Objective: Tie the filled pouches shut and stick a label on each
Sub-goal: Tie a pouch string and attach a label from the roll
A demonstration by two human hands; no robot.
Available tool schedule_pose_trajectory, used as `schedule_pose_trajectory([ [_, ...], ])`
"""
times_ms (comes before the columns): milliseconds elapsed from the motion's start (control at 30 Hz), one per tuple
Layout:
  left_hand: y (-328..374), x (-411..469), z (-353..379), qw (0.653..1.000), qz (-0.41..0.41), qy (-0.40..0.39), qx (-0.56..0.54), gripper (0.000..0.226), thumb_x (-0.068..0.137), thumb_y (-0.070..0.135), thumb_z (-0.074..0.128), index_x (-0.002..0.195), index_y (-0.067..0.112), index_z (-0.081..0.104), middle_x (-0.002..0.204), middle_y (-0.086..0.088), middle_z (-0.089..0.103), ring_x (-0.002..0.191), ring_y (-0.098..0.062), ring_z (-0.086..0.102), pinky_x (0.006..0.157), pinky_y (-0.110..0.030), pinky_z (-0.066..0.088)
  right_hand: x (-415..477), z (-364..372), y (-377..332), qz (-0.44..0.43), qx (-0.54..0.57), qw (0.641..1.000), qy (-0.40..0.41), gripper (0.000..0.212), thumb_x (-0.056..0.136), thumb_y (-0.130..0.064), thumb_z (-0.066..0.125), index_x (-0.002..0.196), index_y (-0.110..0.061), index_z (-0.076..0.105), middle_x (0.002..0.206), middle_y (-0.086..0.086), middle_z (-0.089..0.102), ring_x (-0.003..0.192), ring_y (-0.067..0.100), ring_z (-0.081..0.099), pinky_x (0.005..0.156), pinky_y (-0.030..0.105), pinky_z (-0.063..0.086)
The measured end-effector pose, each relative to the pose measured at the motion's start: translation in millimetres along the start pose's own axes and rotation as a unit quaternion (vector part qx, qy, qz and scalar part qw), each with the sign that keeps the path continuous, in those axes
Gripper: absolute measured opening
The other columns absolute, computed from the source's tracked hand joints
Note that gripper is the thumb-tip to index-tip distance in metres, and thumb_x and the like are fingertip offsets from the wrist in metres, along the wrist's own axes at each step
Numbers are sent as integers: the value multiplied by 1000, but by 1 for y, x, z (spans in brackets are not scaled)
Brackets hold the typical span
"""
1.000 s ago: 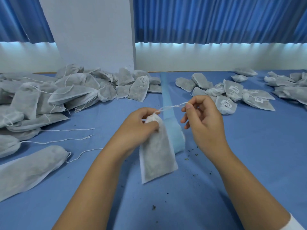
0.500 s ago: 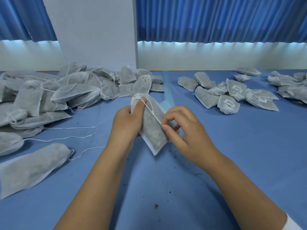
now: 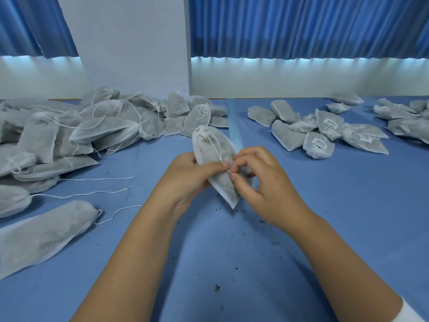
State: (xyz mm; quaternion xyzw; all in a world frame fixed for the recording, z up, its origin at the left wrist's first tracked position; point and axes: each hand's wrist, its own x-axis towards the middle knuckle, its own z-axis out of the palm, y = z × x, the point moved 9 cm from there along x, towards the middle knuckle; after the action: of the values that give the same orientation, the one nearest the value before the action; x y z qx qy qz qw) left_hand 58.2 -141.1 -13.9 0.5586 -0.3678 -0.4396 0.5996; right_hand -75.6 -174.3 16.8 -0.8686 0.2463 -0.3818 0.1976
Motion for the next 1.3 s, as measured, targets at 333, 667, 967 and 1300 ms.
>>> schedule_pose_trajectory([
  [333, -11, 15, -29, 993, -5, 97, -62, 5, 92, 10, 67, 96, 8, 70, 92, -5, 77, 78, -11, 74, 68, -21, 59, -15, 11, 75, 338, 178, 922, -68, 55, 85, -16, 66, 133, -30, 44, 111, -10, 62, 98, 2, 60, 78, 21, 48],
  [667, 4, 19, -44, 964, 101, 151, -195, 16, 102, 19, 53, 107, 14, 67, 89, 8, 78, 87, -4, 73, 68, -18, 56, -7, 19, 65, 253, 175, 950, -59, 42, 91, -25, 66, 121, -43, 42, 79, 17, 66, 62, 18, 49, 61, 28, 45],
  [967, 6, 17, -11, 984, 132, 93, -76, 27, 106, 28, 42, 106, 19, 68, 99, -4, 77, 93, -19, 74, 68, -22, 56, -8, 35, 45, 198, 238, 942, -132, 12, 94, -26, 64, 102, -26, 55, 72, 26, 54, 62, 23, 41, 61, 37, 35],
  [1300, -7, 23, -9, 991, 74, 78, -74, 29, 106, 28, 40, 107, 12, 63, 88, -6, 78, 79, -25, 76, 62, -23, 59, -6, 16, 44, 183, 149, 968, -85, 13, 92, -20, 65, 102, -26, 70, 86, 0, 65, 70, 13, 55, 65, 19, 45],
])
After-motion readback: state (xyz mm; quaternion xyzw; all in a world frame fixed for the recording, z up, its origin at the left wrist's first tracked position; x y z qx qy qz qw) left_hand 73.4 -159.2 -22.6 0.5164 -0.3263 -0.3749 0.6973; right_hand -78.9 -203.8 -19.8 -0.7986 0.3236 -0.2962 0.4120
